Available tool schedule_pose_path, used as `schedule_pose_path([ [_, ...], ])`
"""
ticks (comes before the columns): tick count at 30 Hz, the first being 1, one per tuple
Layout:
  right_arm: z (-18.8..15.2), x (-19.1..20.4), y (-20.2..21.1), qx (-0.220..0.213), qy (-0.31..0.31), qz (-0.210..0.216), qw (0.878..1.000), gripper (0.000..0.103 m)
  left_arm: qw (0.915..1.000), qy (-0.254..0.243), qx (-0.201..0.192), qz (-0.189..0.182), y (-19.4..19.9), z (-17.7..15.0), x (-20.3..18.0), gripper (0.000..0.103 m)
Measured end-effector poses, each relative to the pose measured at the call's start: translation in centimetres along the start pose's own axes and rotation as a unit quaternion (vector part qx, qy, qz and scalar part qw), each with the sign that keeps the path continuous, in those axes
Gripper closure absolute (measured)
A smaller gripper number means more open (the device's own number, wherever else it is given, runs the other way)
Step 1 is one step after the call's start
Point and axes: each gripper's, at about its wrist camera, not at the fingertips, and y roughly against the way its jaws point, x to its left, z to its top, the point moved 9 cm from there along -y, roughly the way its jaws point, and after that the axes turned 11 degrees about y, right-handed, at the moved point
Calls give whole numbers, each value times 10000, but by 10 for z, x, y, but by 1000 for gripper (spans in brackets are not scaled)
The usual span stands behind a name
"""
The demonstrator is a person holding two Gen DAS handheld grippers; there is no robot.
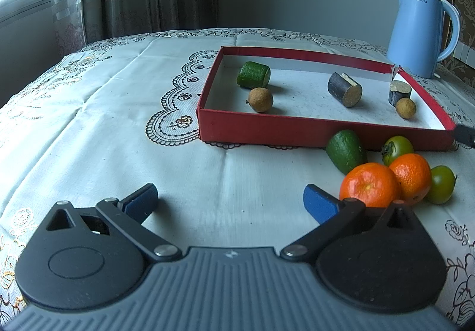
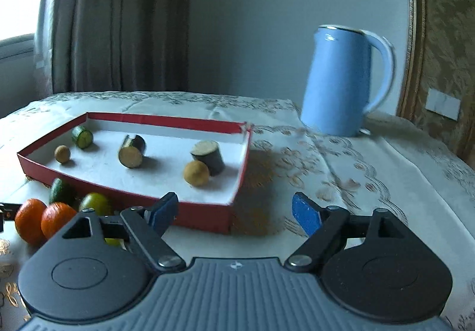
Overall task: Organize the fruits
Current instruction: 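Move the left tool toward the orange tangerine beside the tray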
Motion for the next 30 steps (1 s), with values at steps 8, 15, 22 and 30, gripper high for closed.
schedule_pose_path([
  [8, -13, -4, -5, 275, 1, -88, 9996, 7, 10000, 0, -1, -1, 0, 0, 0, 0],
  [15, -19, -12, -11, 470, -332, 79, 9983, 5, 10000, 0, -1, -2, 0, 0, 0, 0],
  [22, -26, -17, -19, 709, -523, 118, 9960, 5, 9997, 10, -75, -231, 15, 1, -6, 0],
  [30, -28, -16, -20, 772, -552, 149, 9954, 5, 9962, -200, -244, -808, 43, 4, -43, 0],
])
